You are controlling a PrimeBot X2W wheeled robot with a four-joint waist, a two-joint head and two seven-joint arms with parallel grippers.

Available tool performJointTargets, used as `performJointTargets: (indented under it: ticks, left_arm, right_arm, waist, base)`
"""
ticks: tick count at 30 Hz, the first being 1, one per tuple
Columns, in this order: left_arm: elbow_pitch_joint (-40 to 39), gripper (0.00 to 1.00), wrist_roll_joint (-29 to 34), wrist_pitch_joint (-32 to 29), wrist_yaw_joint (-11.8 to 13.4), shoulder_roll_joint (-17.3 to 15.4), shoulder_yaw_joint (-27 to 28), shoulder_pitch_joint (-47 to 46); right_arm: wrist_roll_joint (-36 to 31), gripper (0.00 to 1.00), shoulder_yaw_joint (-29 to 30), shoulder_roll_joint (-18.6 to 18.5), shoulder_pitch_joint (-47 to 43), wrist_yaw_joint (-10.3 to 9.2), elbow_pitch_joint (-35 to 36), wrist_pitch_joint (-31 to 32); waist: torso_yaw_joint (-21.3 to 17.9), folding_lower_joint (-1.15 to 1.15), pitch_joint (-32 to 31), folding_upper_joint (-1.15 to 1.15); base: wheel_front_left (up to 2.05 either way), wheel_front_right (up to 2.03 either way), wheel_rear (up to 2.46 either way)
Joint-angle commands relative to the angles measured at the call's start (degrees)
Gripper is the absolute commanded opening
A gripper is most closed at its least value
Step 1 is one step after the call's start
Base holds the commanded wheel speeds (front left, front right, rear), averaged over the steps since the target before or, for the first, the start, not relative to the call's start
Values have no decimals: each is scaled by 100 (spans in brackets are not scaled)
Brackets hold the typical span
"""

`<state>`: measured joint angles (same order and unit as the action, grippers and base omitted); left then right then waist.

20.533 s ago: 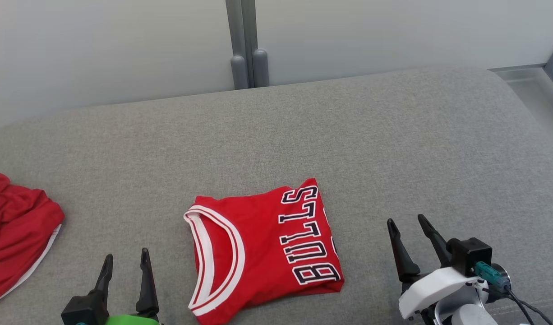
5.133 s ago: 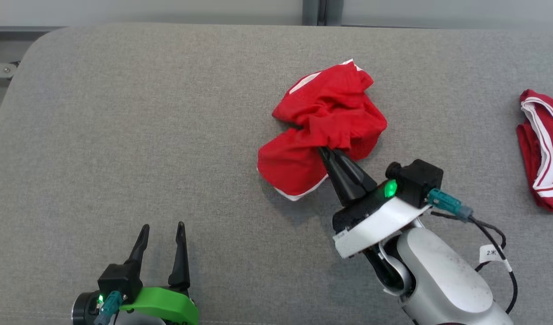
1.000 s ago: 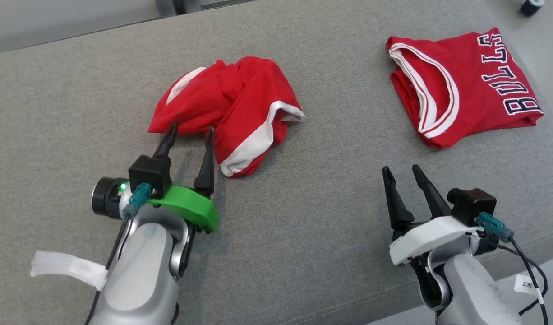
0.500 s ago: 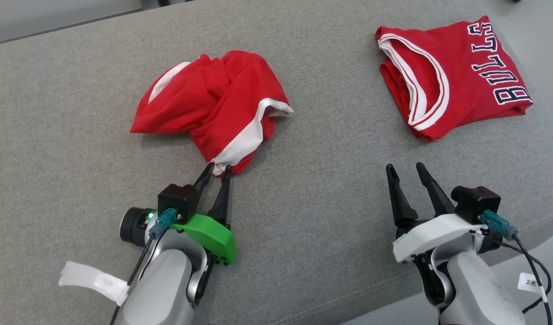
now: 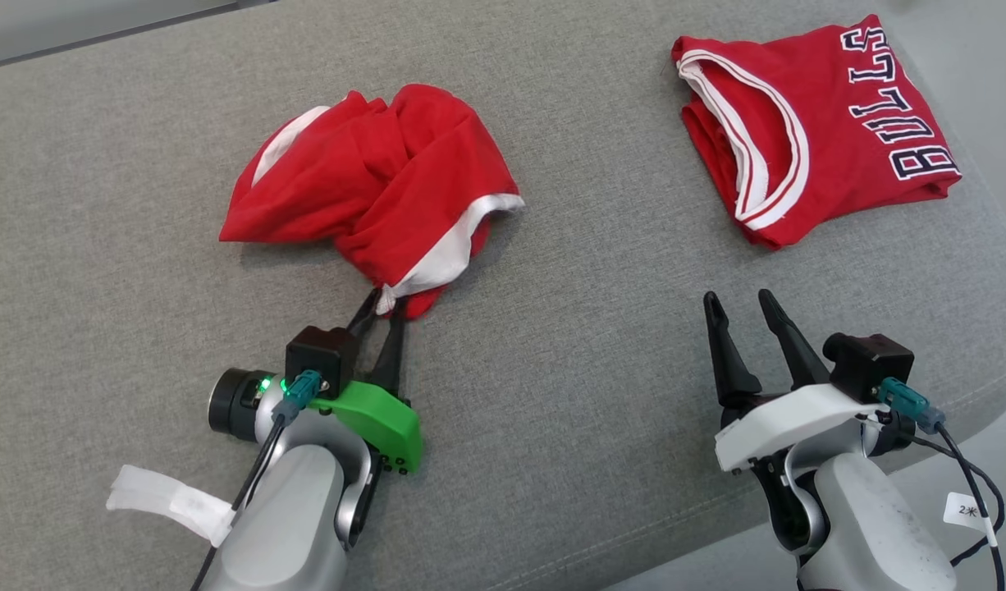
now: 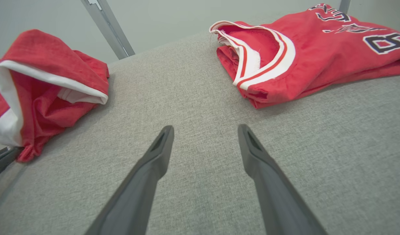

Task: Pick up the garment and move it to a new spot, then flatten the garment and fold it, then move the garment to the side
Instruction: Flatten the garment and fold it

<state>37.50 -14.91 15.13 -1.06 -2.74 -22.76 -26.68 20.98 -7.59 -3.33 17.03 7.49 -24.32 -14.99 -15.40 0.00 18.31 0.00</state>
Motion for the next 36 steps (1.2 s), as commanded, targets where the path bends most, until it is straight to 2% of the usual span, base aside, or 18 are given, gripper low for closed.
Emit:
performJointTargets:
  ticks: [1, 10, 19, 25, 30, 32, 33, 34, 36]
  left_arm:
    - [-4, 0, 24, -3, -46, -31, 1, -48]
    - [-632, 0, -23, -2, -159, -30, 123, 149]
    - [-1470, 0, 116, -2, -175, -29, 291, 576]
    - [-1510, 0, 253, -2, -180, -102, 523, 1046]
    - [-1315, 0, 298, -2, -207, -245, 774, 1453]
    - [-1188, 12, 331, -2, -202, -284, 878, 1554]
    - [-1134, 85, 326, -2, -191, -281, 931, 1593]
    - [-1085, 100, 354, -2, -169, -273, 970, 1624]
    - [-917, 100, 387, -2, -122, -253, 1068, 1687]
  right_arm:
    - [-4, 100, 14, 1, 51, -3, 14, -22]
    - [33, 100, 45, 7, -70, -3, -24, -22]
    - [65, 100, 80, 15, -372, -3, -135, -20]
    - [97, 100, 12, 30, -514, -3, -210, -18]
    - [118, 100, -67, 31, -506, -3, -260, -17]
    - [112, 100, -103, 29, -495, -3, -275, -18]
    - [97, 100, -125, 31, -489, -3, -292, -17]
    - [79, 100, -136, 27, -482, -3, -300, -18]
    - [55, 100, -146, -24, -451, -3, -311, -17]
  waist:
    - [41, 0, -7, 0]
    - [295, 0, -311, 0]
    - [1091, 0, -947, 0]
    - [1576, 0, -1191, 0]
    - [1692, 0, -1205, 0]
    - [1686, 0, -1178, 0]
    - [1676, 0, -1167, 0]
    - [1665, 0, -1155, 0]
    - [1641, 0, -1124, 0]
  base:
    - [0, 0, 0]
    - [0, 0, 0]
    - [0, 0, 0]
    - [0, 0, 0]
    - [0, 0, 0]
    - [0, 0, 0]
    - [0, 0, 0]
    - [0, 0, 0]
    - [0, 0, 0]
